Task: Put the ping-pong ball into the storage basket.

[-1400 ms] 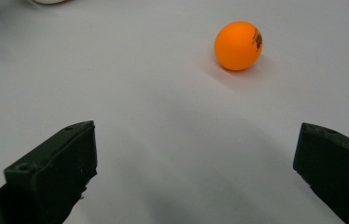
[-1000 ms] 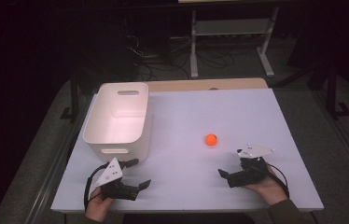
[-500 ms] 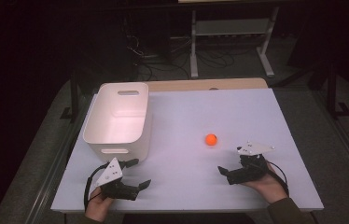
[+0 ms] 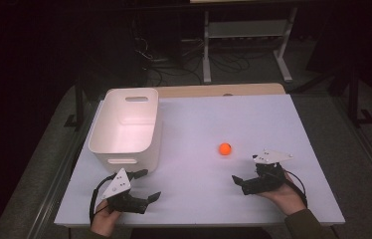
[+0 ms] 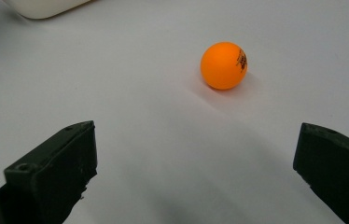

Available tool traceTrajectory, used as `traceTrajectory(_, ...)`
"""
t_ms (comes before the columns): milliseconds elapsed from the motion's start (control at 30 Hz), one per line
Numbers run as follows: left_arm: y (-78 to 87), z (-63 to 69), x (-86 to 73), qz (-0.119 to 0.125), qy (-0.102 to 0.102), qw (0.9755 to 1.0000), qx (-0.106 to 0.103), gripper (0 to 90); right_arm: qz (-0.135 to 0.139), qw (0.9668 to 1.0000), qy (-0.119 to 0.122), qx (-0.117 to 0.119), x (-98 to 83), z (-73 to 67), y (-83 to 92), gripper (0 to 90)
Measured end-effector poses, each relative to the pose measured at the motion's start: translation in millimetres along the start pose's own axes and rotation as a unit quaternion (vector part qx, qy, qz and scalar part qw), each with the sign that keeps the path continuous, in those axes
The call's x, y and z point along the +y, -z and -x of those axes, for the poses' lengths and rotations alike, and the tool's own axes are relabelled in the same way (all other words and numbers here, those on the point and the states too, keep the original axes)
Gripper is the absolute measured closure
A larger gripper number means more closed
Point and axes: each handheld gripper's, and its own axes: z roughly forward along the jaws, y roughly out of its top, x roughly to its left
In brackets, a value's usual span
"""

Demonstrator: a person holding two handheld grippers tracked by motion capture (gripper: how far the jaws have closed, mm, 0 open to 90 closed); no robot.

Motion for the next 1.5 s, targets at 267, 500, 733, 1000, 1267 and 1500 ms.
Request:
traceTrajectory(267, 0.0, -0.1, 0.0, 0.000, 0.001, 1.0000, 0.000, 14.1, 0.002, 1.0000, -0.001, 0.002, 2.4, 1.0, -1.8, 0.0)
traceTrajectory(500, 0.0, -0.1, 0.0, 0.000, 0.000, 1.0000, 0.001, 14.1, 0.004, 1.0000, -0.006, 0.003, 5.6, 2.2, -3.7, 0.0)
traceTrajectory(733, 0.0, -0.3, 0.1, 0.000, 0.000, 1.0000, 0.001, 14.2, 0.004, 1.0000, -0.007, 0.003, 7.4, 3.1, -5.6, 0.0)
traceTrajectory(1000, 0.0, -0.4, 0.1, 0.000, 0.000, 1.0000, 0.001, 14.1, 0.007, 0.9999, -0.010, 0.004, 10.5, 4.3, -7.6, 0.0)
traceTrajectory(1267, 0.0, -0.3, 0.1, 0.000, 0.002, 1.0000, 0.001, 14.2, 0.010, 0.9999, -0.010, 0.004, 14.3, 5.4, -10.0, 0.0)
traceTrajectory(1500, 0.0, -0.2, 0.0, 0.000, 0.001, 1.0000, 0.001, 14.1, 0.010, 0.9999, -0.011, 0.003, 17.5, 6.9, -12.5, 0.0)
